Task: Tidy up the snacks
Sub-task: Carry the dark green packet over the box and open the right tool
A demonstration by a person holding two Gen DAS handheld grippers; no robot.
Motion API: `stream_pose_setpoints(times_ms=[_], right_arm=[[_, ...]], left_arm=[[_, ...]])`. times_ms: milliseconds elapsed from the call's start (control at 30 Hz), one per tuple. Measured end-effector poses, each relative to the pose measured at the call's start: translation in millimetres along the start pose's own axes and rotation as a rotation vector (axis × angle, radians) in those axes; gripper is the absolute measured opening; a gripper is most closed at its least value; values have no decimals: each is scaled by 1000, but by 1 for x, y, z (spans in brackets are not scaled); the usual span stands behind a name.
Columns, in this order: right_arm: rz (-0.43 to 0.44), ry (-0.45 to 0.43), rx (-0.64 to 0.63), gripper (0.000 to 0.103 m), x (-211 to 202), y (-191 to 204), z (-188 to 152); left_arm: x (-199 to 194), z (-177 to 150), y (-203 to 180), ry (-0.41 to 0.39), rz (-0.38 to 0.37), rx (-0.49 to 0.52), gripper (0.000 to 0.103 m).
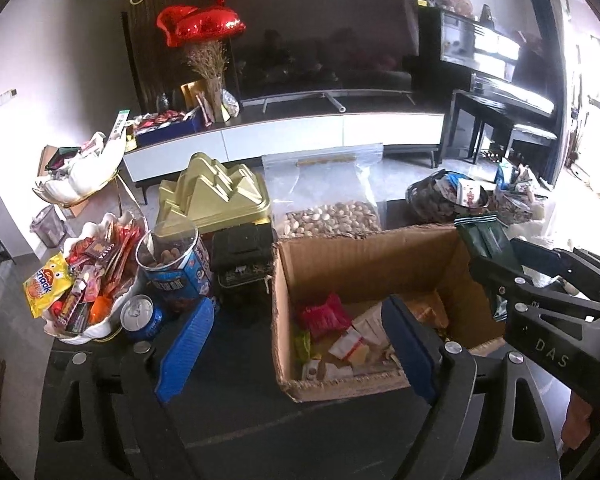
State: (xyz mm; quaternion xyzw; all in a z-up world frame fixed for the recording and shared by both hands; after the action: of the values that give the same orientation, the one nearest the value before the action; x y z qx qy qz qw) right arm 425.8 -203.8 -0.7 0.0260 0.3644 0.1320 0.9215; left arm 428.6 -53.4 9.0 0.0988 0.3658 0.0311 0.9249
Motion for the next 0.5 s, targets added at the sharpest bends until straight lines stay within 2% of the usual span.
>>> stream_pose_setpoints(times_ms=[67, 167, 233, 400, 500], right_arm=[[-10, 7, 3, 48, 6, -2, 3], [-22, 11, 9, 57, 12, -5, 4], [-35, 6, 7, 58, 10, -6, 2], [-38, 6, 18, 58, -1, -4, -8], [-50, -11, 27, 66, -16, -3, -13]], left_arm=[[7, 2, 2, 9, 7, -6, 87], [12, 1, 4, 17, 12, -11, 87], [12, 0, 4, 16, 19, -11, 87], [3, -5, 3, -5, 27, -1, 90], [-9, -7, 3, -25, 27, 3, 91]])
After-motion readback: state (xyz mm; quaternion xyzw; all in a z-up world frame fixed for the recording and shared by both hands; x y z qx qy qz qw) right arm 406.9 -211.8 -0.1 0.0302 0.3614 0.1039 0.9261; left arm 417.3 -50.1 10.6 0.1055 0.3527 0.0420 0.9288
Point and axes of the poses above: each gripper's, at about its wrist camera, not at the fingertips, and x roughly the way its jaws point, y to its left, z to its top, the point moved 8 cm from there along x, roughly the way its jaws point, and after that the axes turned 10 degrees about z, right-handed, at the moved point
